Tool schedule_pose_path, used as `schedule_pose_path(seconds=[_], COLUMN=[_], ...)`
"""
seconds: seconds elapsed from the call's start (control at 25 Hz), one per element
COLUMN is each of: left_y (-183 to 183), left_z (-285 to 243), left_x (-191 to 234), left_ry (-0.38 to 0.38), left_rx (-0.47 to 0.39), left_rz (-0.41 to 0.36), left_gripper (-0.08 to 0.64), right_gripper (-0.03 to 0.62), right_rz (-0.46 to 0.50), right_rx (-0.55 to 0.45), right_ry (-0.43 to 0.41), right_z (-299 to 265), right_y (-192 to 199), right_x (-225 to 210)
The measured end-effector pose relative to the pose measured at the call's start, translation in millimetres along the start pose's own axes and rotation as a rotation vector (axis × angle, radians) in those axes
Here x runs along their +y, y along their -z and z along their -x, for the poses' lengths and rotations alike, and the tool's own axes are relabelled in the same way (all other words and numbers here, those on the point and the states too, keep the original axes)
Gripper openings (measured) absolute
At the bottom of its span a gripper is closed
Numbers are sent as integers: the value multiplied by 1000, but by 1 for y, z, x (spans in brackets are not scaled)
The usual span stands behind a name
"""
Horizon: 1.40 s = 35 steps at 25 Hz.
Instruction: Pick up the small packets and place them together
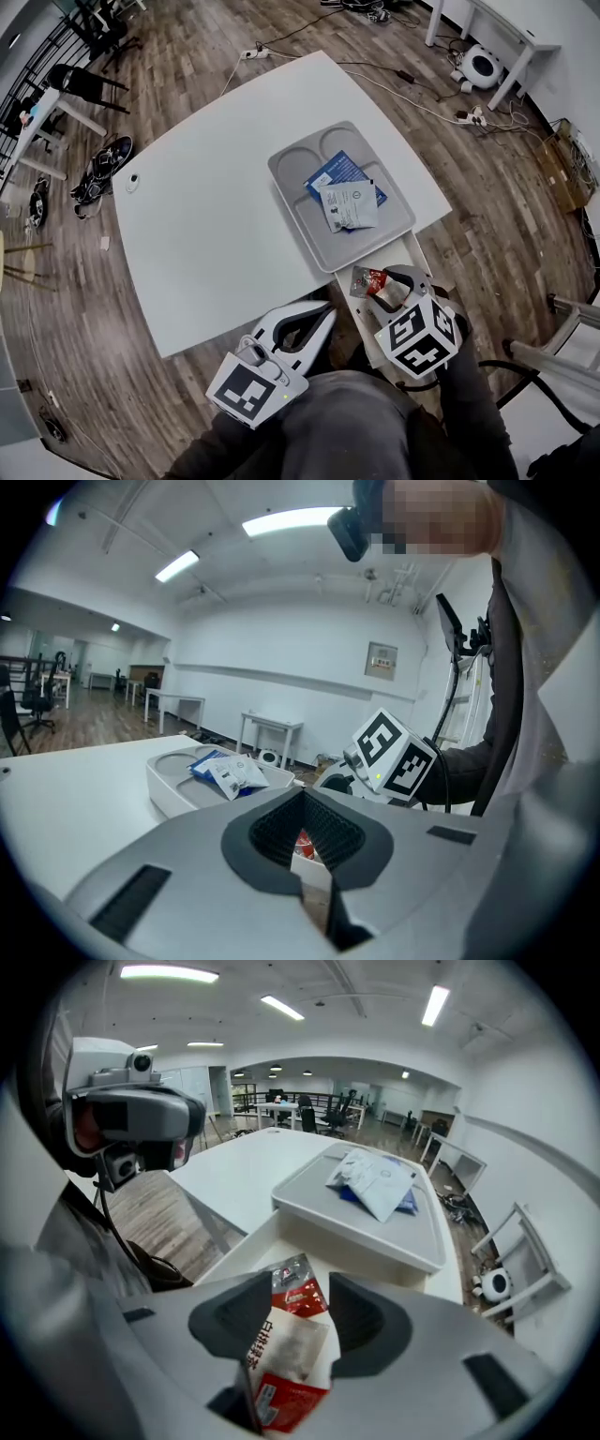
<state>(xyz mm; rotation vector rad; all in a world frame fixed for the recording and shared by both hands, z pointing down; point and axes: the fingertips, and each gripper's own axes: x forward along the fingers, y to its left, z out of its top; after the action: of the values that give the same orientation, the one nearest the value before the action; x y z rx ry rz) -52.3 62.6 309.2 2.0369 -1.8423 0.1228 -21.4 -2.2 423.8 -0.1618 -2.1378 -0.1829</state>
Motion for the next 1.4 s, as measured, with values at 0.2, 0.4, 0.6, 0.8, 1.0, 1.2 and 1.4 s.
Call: schedule_pose_path(seconds=[0.2,0.4,0.6,0.8,1.0,1.2,1.4], left_y=[10,16,18,12,-2,-1,2], left_z=[4,5,3,7,8,8,9], left_x=[29,45,47,38,15,-10,-1], left_ry=[-40,-56,-52,-54,-37,-8,-11], left_rx=[18,27,21,8,-18,-27,-32], left_rz=[42,74,75,45,-7,-12,1], left_gripper=[-9,-9,-9,-9,-9,-9,-9], right_gripper=[192,190,55,38,38,38,38], right_rz=[21,-12,2,3,0,-21,-37], right_rx=[99,143,117,61,-17,-67,-140], right_ry=[-25,-87,-56,-9,24,35,69], right_z=[-33,-44,-44,-28,4,26,36], right_y=[5,7,5,-5,-16,-12,-37], right_x=[2,5,-3,-8,-2,6,-9])
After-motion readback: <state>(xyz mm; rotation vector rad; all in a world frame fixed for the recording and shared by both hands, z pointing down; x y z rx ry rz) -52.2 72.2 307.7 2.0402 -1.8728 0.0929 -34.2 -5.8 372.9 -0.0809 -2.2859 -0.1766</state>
